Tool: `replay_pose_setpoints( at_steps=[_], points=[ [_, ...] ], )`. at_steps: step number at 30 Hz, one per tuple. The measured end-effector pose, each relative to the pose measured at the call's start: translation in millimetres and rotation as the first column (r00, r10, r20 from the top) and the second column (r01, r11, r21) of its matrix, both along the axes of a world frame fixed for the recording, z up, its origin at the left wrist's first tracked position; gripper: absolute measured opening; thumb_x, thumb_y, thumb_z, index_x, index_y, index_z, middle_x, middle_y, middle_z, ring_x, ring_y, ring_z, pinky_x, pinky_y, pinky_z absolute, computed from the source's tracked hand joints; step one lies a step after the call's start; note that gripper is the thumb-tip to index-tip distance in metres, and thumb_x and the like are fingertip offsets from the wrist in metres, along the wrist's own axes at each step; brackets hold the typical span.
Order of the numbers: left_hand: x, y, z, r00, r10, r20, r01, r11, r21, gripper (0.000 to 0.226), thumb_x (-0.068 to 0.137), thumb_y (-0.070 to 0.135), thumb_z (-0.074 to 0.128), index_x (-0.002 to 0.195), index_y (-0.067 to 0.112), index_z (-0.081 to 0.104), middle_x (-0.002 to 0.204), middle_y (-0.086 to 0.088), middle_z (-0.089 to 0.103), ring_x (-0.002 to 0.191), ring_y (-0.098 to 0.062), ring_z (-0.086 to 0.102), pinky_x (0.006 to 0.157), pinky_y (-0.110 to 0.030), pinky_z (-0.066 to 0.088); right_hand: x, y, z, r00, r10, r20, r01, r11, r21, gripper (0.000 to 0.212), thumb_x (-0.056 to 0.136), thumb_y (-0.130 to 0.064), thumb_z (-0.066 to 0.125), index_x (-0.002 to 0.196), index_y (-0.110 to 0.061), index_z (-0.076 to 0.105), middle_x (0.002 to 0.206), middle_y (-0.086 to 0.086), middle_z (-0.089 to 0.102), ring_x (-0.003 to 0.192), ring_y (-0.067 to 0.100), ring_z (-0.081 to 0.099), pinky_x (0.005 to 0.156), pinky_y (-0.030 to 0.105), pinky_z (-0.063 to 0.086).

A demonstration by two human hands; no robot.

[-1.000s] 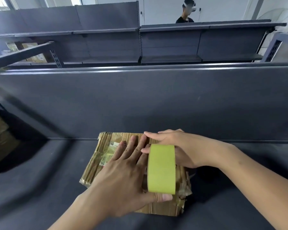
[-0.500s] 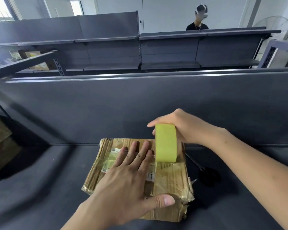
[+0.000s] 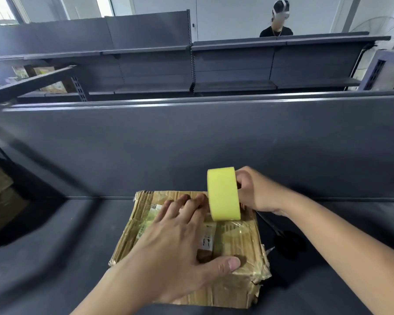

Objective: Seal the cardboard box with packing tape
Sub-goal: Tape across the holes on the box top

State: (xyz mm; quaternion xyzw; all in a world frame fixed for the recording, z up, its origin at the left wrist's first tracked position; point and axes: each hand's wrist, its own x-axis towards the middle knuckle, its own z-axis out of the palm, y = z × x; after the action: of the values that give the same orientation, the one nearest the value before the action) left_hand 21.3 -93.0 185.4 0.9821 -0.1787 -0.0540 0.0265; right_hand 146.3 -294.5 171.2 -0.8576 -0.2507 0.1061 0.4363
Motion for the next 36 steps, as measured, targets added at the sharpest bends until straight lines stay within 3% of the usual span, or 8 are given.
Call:
replay_pose_setpoints(
  at_steps=[3, 6, 7, 10, 12, 15, 27, 36],
  points=[
    [21, -5, 8, 0.996, 0.022, 0.091, -0.02, 1.0, -0.024, 0.115, 0.059, 0.11, 0.023, 0.145, 0.035, 0.034, 0.137, 0.015, 0.03, 0.129, -0.014, 0.028, 0.123, -0.04, 0.023, 2, -1, 4, 1.0, 0.005, -0.029, -0.004, 0.999, 0.045, 0.043, 0.09, 0.002, 0.059, 0.054, -0.021, 0.057, 0.057, -0.015, 0.055, 0.057, 0.001, 0.044, 0.056, 0.021, 0.036],
    [42, -8, 1, 1.0, 0.015, -0.005, -0.016, 0.998, -0.062, 0.144, 0.051, 0.11, 0.03, 0.165, 0.026, 0.003, 0.168, 0.009, 0.007, 0.158, -0.02, -0.003, 0.13, -0.048, -0.002, 4, -1, 8, 1.0, 0.031, 0.002, -0.031, 0.997, 0.077, 0.052, 0.091, 0.004, 0.058, 0.048, -0.023, 0.051, 0.05, -0.016, 0.049, 0.051, -0.002, 0.039, 0.051, 0.016, 0.032],
    [45, -7, -2, 0.999, -0.005, -0.038, 0.003, 0.999, -0.039, 0.147, 0.05, 0.11, 0.027, 0.165, 0.023, -0.003, 0.17, 0.008, 0.004, 0.159, -0.018, -0.007, 0.129, -0.049, -0.007, 3, -1, 9, 0.999, 0.041, 0.029, -0.043, 0.997, 0.069, 0.048, 0.091, 0.004, 0.059, 0.05, -0.02, 0.046, 0.05, -0.014, 0.044, 0.052, -0.001, 0.035, 0.05, 0.019, 0.029],
    [44, -4, -9, 1.0, -0.024, 0.006, 0.024, 0.999, -0.041, 0.147, 0.048, 0.112, 0.025, 0.163, 0.021, 0.011, 0.15, 0.013, 0.031, 0.15, -0.014, 0.02, 0.129, -0.048, -0.005, 7, 1, 9, 0.989, 0.071, 0.128, -0.076, 0.997, 0.034, 0.036, 0.091, -0.001, 0.06, 0.059, 0.001, 0.043, 0.057, 0.0, 0.046, 0.056, 0.012, 0.035, 0.052, 0.031, 0.03],
    [42, -3, -10, 0.999, -0.021, 0.03, 0.022, 0.999, -0.042, 0.146, 0.048, 0.112, 0.026, 0.162, 0.022, 0.014, 0.142, 0.016, 0.033, 0.144, -0.01, 0.025, 0.129, -0.048, -0.004, 13, 4, 6, 0.98, 0.055, 0.192, -0.072, 0.994, 0.086, 0.032, 0.09, -0.011, 0.061, 0.066, 0.008, 0.053, 0.064, 0.016, 0.06, 0.06, 0.035, 0.05, 0.054, 0.04, 0.042],
    [41, -4, -9, 0.999, -0.01, 0.038, 0.012, 0.999, -0.042, 0.145, 0.047, 0.113, 0.026, 0.161, 0.023, 0.016, 0.136, 0.018, 0.033, 0.14, -0.01, 0.028, 0.129, -0.048, -0.003, 23, 8, 3, 0.962, 0.018, 0.272, -0.052, 0.991, 0.119, 0.031, 0.087, -0.017, 0.06, 0.072, 0.01, 0.06, 0.072, 0.027, 0.064, 0.071, 0.044, 0.06, 0.06, 0.053, 0.05],
    [28, -6, -7, 0.998, 0.003, 0.064, 0.002, 0.997, -0.081, 0.151, 0.046, 0.111, 0.033, 0.164, 0.02, 0.007, 0.144, 0.021, 0.028, 0.144, -0.006, 0.022, 0.129, -0.046, -0.005, 57, 0, 5, 0.85, -0.1, 0.518, 0.072, 0.995, 0.074, 0.02, 0.088, -0.008, 0.059, 0.093, -0.017, 0.076, 0.087, -0.004, 0.076, 0.084, 0.009, 0.072, 0.072, 0.038, 0.057],
    [18, -6, -5, 0.995, 0.029, 0.093, -0.017, 0.992, -0.127, 0.151, 0.044, 0.111, 0.034, 0.162, 0.021, 0.004, 0.145, 0.022, 0.031, 0.143, -0.003, 0.024, 0.129, -0.043, -0.007, 59, 5, -26, 0.908, -0.142, 0.394, 0.079, 0.982, 0.172, 0.025, 0.086, 0.008, 0.063, 0.096, -0.011, 0.077, 0.09, -0.005, 0.077, 0.088, 0.009, 0.072, 0.079, 0.037, 0.055]
  ],
)
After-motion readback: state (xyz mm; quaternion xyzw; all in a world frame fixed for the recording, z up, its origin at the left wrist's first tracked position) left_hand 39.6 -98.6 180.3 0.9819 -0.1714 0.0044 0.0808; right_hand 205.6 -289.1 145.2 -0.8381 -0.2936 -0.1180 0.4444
